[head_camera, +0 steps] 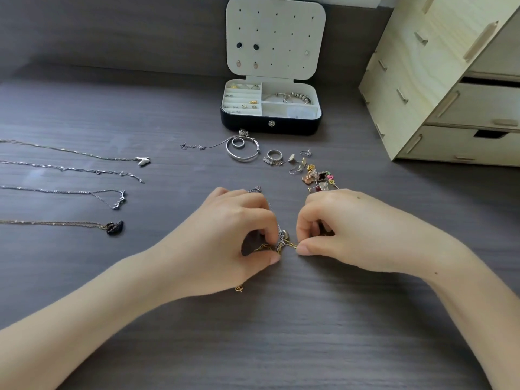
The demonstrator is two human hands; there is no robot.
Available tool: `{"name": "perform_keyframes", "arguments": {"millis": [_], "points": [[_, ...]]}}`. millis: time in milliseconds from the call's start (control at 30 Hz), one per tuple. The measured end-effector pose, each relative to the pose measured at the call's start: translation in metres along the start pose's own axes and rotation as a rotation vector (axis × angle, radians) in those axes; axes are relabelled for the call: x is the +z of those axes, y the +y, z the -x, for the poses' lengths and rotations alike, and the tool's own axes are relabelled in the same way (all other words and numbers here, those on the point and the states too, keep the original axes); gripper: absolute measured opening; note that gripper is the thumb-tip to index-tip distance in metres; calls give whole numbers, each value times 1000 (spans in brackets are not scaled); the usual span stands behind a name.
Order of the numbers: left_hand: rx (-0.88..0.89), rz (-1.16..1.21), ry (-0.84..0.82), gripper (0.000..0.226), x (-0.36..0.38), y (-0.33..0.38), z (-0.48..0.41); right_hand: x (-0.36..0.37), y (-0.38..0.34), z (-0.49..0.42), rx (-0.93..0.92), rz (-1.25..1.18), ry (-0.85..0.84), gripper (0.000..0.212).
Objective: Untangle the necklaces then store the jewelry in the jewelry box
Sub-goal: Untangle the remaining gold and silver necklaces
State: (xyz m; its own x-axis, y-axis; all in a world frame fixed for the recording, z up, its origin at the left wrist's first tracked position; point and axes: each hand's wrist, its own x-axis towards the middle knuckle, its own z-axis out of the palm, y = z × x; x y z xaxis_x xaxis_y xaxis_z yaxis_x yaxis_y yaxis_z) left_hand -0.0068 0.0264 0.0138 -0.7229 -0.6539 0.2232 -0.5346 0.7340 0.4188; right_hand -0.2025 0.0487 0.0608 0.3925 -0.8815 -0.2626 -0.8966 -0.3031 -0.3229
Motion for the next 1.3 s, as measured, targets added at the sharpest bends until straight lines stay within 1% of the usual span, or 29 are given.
{"name": "perform_keyframes", "arguments": {"millis": [67, 133, 167, 267, 367, 500, 600, 767, 900, 1000, 1100, 1167, 1300], "points": [[12, 2, -10, 14, -3, -3, 0, 2, 1, -1, -33, 29, -2, 18], [29, -51, -11, 12, -7, -6, 0, 1, 2, -1, -54, 26, 18, 22], [33, -78, -11, 13, -9, -8, 0, -1, 3, -1, -51, -3, 30, 22], [31, -129, -11, 17, -15, -11, -1, -6, 6, 0, -33, -156, 52, 15], [7, -165, -9, 16, -18, -14, -1, -8, 5, 0, -38, -290, 7, 18], [-32, -167, -13, 19, -19, -15, -2, -9, 4, -1, 16, -343, -6, 19], [-35, -160, -3, 12, -19, -14, -1, -10, 3, -1, 31, -385, 12, 16], [-23, -195, 60, 31, -10, -9, -4, -11, 1, -1, 17, -449, 16, 16], [-30, -42, 54, 36, -4, -3, -9, -11, 1, -1, -13, -502, 19, 16], [-64, 88, 5, 33, 1, -1, -13, -12, 2, 0, -27, -544, 27, 16], [-112, 188, -5, 24, 5, 0, -15, -13, 3, -1, -17, -552, 46, 15], [-131, 238, -18, 19, 5, 0, -15, -12, 6, -3, 5, -515, 84, 15], [-170, 339, -77, 14, 0, -2, -16, -7, 11, -8, 26, -363, 196, 13]]}}
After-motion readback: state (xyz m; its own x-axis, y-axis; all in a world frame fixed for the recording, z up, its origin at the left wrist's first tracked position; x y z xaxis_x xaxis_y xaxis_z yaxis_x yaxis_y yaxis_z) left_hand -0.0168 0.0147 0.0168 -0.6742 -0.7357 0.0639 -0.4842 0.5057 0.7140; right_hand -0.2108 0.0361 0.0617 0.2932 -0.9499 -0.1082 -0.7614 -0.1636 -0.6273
